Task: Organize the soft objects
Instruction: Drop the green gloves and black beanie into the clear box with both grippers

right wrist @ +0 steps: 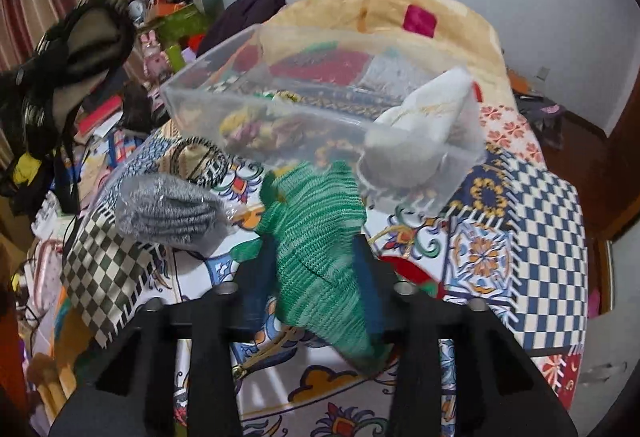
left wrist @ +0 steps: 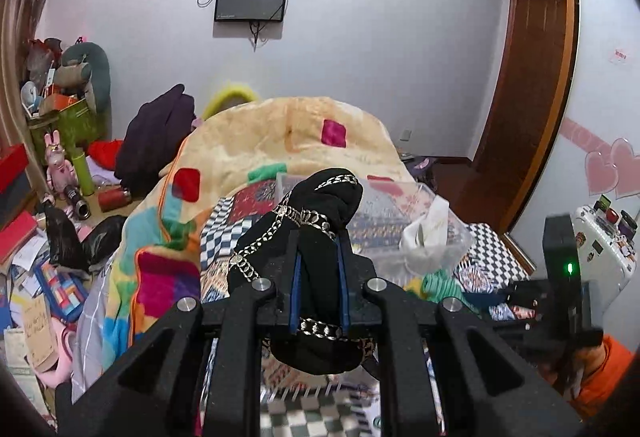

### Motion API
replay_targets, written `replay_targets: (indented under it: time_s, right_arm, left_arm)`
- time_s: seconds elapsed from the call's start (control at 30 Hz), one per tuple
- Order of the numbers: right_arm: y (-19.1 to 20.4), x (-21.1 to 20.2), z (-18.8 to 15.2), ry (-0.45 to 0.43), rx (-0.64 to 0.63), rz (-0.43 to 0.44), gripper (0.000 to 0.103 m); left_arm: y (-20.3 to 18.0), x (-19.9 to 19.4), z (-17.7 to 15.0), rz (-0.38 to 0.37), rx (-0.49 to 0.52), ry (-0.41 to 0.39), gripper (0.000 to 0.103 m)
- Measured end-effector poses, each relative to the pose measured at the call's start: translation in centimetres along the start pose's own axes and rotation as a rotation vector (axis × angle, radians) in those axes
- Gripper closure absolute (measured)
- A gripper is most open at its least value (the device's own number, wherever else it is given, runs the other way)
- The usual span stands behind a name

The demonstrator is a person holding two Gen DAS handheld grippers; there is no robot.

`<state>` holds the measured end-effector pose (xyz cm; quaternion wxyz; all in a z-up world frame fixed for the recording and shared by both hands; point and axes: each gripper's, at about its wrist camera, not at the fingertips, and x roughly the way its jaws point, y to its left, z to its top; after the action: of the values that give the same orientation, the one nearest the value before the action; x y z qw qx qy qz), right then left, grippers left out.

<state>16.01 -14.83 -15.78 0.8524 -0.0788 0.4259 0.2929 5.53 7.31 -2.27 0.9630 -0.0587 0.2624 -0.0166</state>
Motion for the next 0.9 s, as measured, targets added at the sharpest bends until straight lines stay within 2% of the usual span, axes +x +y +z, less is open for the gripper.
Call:
replay_targets:
  time_s: [0.03, 0.17, 0.3, 0.43, 0.57, 0.67, 0.77, 0.9]
  right_arm:
    - [0.0, -0.3, 0.0, -0.011, -0.002, -0.005, 0.08]
    - [-0.2, -1.8, 0.1, -0.047, -0.004, -0.003, 0.089]
    - [-0.5, -3.8, 0.9, -0.094, 0.003, 0.005, 0.09]
    - [-1.1, -6.4, 2.7, -0.183, 0.02, 0.017, 0.09]
    - [-1.3, -8.2, 5.0, -0.281, 0.031, -0.01, 0.09]
    - [-1.3, -8.1, 6.8, -0.326, 0.027, -0.035, 0.09]
    - [-1.2, -6.8, 8.0, -0.329, 0.016, -0.05, 0.09]
    - [-1.0, -3.5, 9.0, -0.266, -0.001, -0.057, 0.09]
  left_arm:
    - [0.0, 0.4, 0.3, -0.001, 0.0, -0.003, 0.089]
    - [-0.3, 1.7, 1.4, -0.005, -0.001, -0.01, 0.089]
    - [-0.7, 2.7, 2.8, 0.003, 0.011, -0.035, 0.089]
    - [-1.1, 3.4, 4.4, 0.004, 0.023, -0.067, 0.089]
    - [-1.5, 4.7, 5.7, -0.003, 0.029, -0.092, 0.089]
    - [-1.7, 6.2, 6.0, -0.015, 0.03, -0.079, 0.088]
    - [-1.9, 8.4, 5.8, -0.028, 0.033, -0.04, 0.088]
    - [-2.5, 11.2, 4.8, -0.048, 0.039, 0.039, 0.088]
